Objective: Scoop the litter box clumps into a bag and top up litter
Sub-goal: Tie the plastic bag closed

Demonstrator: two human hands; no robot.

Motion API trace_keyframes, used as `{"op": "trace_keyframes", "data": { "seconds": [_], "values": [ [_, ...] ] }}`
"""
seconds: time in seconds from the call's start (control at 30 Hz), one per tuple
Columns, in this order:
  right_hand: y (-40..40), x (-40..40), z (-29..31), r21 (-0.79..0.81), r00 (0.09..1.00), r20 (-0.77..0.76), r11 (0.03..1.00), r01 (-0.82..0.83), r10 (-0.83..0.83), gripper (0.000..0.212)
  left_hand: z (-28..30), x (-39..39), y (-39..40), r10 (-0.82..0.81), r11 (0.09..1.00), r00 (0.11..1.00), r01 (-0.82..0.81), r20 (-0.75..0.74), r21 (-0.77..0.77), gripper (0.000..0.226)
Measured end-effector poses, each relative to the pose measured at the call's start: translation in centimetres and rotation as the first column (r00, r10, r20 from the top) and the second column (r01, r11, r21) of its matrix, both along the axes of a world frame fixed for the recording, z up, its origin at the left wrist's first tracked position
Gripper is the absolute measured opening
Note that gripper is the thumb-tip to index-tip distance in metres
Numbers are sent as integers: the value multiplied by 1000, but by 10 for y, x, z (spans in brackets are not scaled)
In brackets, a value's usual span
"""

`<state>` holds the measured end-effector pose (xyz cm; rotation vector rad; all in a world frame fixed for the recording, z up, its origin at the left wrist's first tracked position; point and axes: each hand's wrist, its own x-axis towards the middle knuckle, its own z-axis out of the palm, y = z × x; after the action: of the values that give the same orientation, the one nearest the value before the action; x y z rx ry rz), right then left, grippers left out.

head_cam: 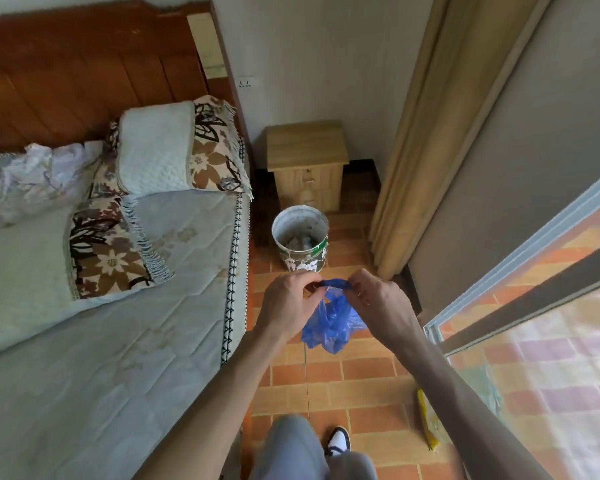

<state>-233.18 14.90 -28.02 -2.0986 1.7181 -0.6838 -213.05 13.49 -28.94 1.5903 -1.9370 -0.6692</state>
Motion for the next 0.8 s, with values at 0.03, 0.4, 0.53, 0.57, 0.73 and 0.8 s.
{"op": "trace_keyframes", "data": {
  "seconds": [0.03,0.4,0.53,0.57,0.73,0.8],
  "values": [
    [-12,0,0,5,1000,-10,1000,-10,10,11,1,0,-10,11,1000,1000,-11,0,5,12],
    [-176,29,-3,31,998,53,999,-27,26,23,-3,25,-171,70,997,995,-70,-76,-8,16],
    [-233,47,-6,40,996,78,999,31,-34,19,-5,44,-233,68,997,993,-65,-97,35,19],
    [-248,51,-6,43,997,72,998,36,-39,14,-9,49,-247,66,997,993,-62,-102,45,20],
    [-321,67,-8,59,999,44,998,19,-21,24,-25,68,-320,65,997,989,-59,-133,49,19],
    [-349,70,-11,94,999,33,996,3,-6,27,-27,70,-345,83,995,984,-73,-160,65,17]
  ]
}}
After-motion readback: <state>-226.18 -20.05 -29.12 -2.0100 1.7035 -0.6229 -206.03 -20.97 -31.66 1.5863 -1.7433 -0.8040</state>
